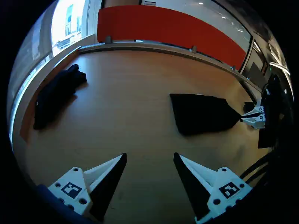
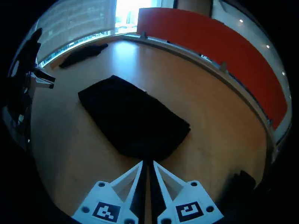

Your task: Fold towel

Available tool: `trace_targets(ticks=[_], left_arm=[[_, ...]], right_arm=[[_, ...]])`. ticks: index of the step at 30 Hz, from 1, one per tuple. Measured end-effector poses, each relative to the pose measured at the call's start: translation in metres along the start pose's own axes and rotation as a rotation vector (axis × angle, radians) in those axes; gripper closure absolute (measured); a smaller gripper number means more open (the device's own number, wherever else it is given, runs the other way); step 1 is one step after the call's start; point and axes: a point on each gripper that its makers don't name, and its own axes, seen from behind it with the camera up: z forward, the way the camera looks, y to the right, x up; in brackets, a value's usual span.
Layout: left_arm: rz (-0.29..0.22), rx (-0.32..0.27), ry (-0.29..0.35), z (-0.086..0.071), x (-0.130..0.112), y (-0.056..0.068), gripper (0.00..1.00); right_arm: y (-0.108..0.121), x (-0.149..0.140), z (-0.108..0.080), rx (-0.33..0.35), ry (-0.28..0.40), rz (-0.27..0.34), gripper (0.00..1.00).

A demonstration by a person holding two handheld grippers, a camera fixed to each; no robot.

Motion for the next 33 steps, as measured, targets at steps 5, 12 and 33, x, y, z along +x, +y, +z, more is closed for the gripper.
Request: trace_targets(ticks=[5,12,33], left_arm=[[-0.01,0.001,0.008,-0.004,0.0,-0.002,0.07],[-0.022,0.001,0.03,-0.009,0.002,-0.001,0.07],[-0.005,-0.026,0.061,-0.021,0.006,0.012,0.07]], right_arm=[[0.001,0.033,-0.004,-0.003,0.032,-0.053,0.95],[-0.001,0.082,-0.006,-0.004,0.081,-0.131,0.95],[-0.031,0.144,0.008,0.049,0.12,-0.257,0.95]])
